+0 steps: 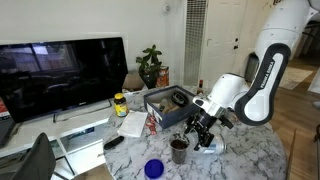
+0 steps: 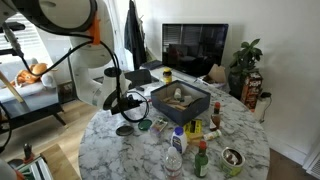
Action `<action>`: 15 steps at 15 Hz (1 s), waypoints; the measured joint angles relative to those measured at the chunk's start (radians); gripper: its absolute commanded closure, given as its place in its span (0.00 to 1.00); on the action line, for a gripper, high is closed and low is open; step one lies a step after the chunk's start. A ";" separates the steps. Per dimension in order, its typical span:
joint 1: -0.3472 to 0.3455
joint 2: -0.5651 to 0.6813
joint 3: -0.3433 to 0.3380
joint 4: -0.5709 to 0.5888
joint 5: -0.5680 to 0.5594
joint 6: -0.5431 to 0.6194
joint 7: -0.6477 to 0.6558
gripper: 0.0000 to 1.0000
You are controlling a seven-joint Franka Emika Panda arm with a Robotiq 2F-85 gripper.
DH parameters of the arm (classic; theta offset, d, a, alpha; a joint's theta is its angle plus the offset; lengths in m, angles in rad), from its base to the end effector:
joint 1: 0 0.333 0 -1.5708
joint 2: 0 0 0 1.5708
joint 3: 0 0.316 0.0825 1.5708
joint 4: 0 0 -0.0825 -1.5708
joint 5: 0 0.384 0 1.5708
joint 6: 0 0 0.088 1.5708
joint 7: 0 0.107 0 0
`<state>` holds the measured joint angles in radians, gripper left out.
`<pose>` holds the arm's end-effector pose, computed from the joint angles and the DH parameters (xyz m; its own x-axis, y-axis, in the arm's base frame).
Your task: Put the clear cup over the silver cup, then place them upright
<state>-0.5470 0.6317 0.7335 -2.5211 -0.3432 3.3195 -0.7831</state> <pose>0.4509 0.1529 0.1544 0.3378 0.7866 0.5169 0.9076 -0.4178 0.0426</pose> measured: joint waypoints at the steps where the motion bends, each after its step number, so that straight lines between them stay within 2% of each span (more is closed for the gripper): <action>1: -0.024 0.009 0.003 -0.007 -0.038 0.015 0.006 0.00; 4: -0.094 0.017 0.017 -0.029 -0.150 0.046 0.022 0.00; 7: -0.125 0.006 0.026 -0.037 -0.169 0.004 0.038 0.00; 11: -0.088 -0.062 0.031 -0.021 -0.150 -0.165 0.103 0.00; 15: -0.014 -0.223 0.061 0.002 -0.124 -0.356 0.174 0.00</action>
<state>-0.5612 0.4086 0.7947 -2.5192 -0.4673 2.9633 -0.6086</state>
